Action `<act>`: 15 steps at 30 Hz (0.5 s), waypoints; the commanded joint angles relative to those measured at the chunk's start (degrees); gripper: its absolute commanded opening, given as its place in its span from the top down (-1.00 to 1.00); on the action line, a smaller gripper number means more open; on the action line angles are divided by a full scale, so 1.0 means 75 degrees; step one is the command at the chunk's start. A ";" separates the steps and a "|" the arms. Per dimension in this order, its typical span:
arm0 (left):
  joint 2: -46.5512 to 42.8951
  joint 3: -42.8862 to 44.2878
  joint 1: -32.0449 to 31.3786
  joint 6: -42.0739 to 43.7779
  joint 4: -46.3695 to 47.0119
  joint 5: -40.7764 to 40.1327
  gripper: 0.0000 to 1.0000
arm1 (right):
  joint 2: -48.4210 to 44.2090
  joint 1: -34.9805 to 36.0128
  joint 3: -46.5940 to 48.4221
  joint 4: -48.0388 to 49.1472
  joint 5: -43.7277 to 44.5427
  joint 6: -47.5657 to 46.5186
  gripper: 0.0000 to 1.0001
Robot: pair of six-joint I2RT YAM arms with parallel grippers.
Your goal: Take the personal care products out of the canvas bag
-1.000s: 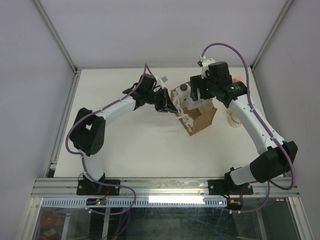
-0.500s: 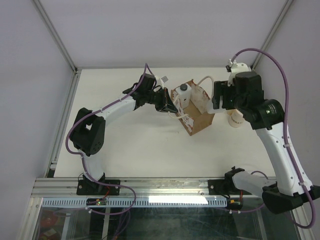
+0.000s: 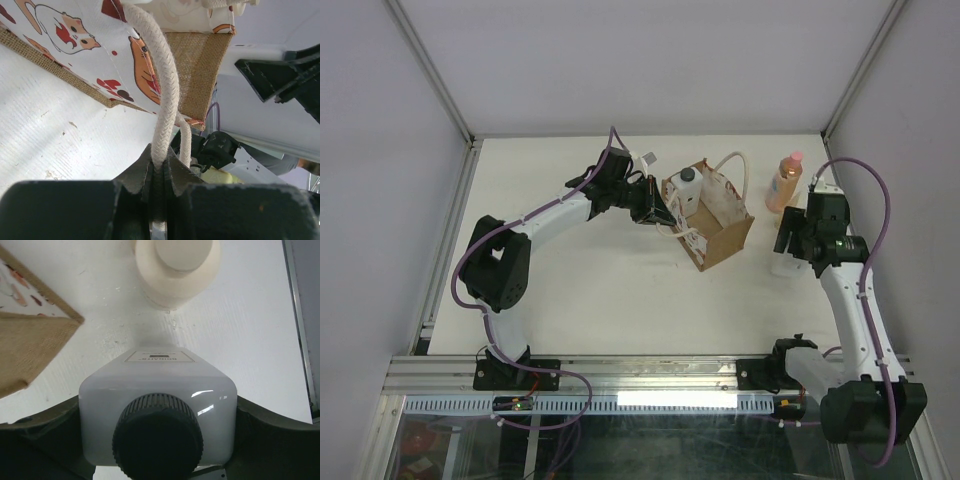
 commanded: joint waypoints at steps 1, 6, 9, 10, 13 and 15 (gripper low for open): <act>-0.0065 0.0117 -0.0036 0.0014 0.0273 0.0312 1.00 | -0.0343 -0.0349 -0.0207 0.2864 -0.0175 0.0140 1.00; -0.0081 0.0127 -0.0036 0.0064 0.0159 0.0347 1.00 | -0.0097 -0.0650 -0.0843 0.3766 0.0109 0.0039 1.00; -0.0042 0.0226 -0.0036 0.0140 0.0054 0.0357 1.00 | 0.0013 -0.0789 -0.1106 0.4125 0.0097 -0.0048 1.00; -0.0027 0.0250 -0.0036 0.0165 0.0035 0.0357 1.00 | 0.0055 -0.0813 -0.1134 0.4202 0.0055 -0.0054 1.00; 0.0053 0.0354 -0.0036 0.0217 -0.0027 0.0393 1.00 | 0.0202 -0.0908 -0.1219 0.4365 0.0137 -0.0103 1.00; 0.0082 0.0416 -0.0036 0.0253 -0.0063 0.0390 1.00 | 0.0272 -0.0932 -0.1238 0.4406 0.0161 -0.0123 1.00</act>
